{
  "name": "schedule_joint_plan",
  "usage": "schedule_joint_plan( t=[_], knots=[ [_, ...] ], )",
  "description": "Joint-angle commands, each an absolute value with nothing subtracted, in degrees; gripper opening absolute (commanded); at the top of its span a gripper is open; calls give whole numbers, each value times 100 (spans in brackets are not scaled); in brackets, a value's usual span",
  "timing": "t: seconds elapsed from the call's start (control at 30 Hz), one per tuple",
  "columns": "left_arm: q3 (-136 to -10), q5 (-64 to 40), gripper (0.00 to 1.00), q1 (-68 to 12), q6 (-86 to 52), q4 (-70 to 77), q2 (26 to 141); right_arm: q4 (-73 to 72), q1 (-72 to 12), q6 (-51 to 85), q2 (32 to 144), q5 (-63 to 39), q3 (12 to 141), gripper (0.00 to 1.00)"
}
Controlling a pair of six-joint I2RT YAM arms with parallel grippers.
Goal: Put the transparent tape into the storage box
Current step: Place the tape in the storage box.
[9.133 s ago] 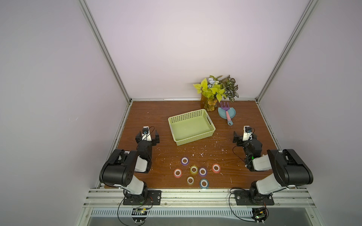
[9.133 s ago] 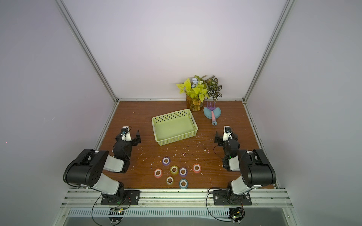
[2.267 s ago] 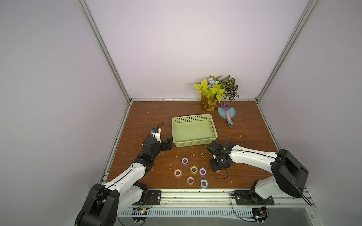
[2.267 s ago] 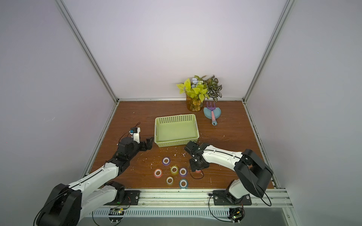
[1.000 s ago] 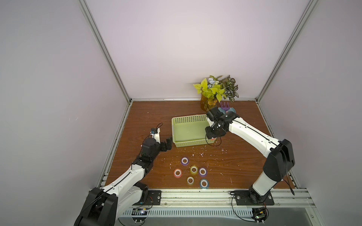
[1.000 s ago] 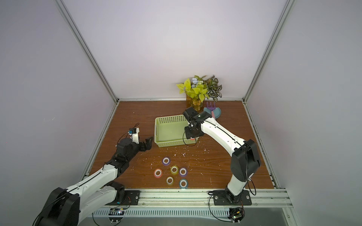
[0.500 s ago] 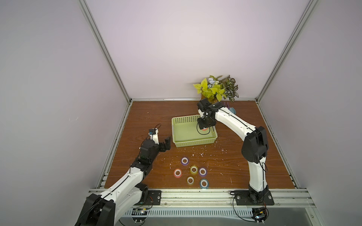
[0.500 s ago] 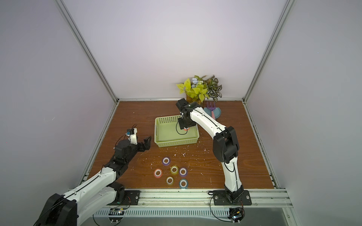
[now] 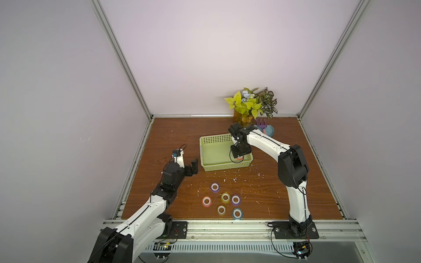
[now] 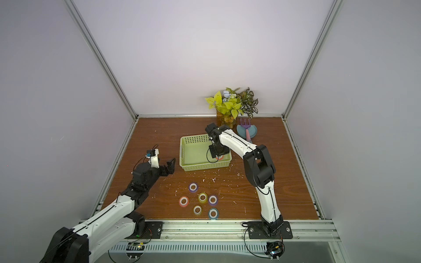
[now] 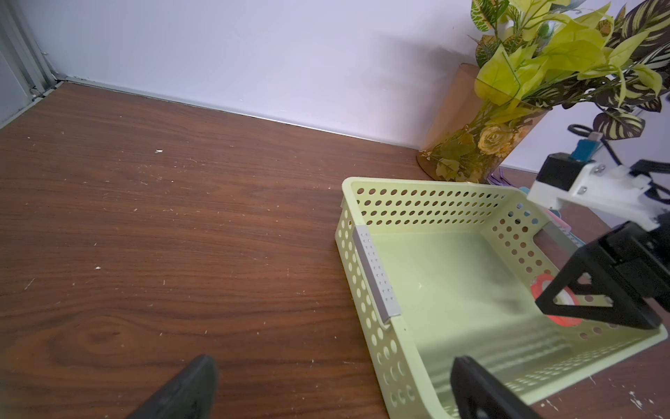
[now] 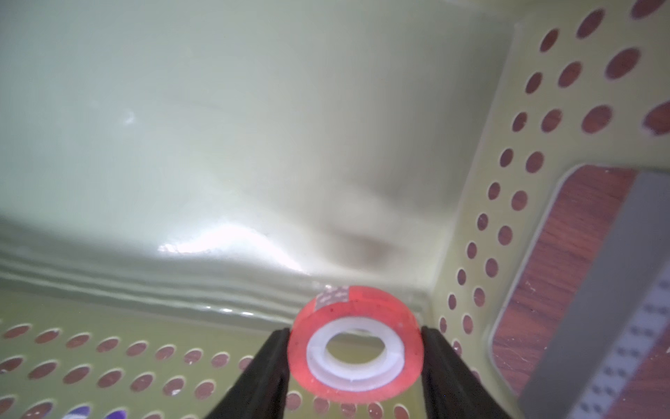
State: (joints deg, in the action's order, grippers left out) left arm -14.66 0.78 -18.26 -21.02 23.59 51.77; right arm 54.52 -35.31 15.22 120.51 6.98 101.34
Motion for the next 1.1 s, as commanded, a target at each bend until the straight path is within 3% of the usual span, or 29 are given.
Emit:
schedule_joint_plan(
  t=[0.0, 0.33, 0.67, 1.07],
  knots=[
    [-1397, 176, 99, -1788, -2082, 2417, 5107, 5289, -3498, 1459, 12067, 627, 10036, 55],
    [-1391, 210, 99, -1784, -2072, 2408, 5081, 5150, -3461, 1449, 12164, 571, 9937, 56],
    [-1379, 220, 99, -1786, -2070, 2431, 5094, 5299, -3454, 1441, 11951, 620, 10183, 72],
    [-1244, 277, 99, -1786, -2052, 2504, 4841, 5380, -3783, 1102, 10949, 559, 10163, 80]
  ],
)
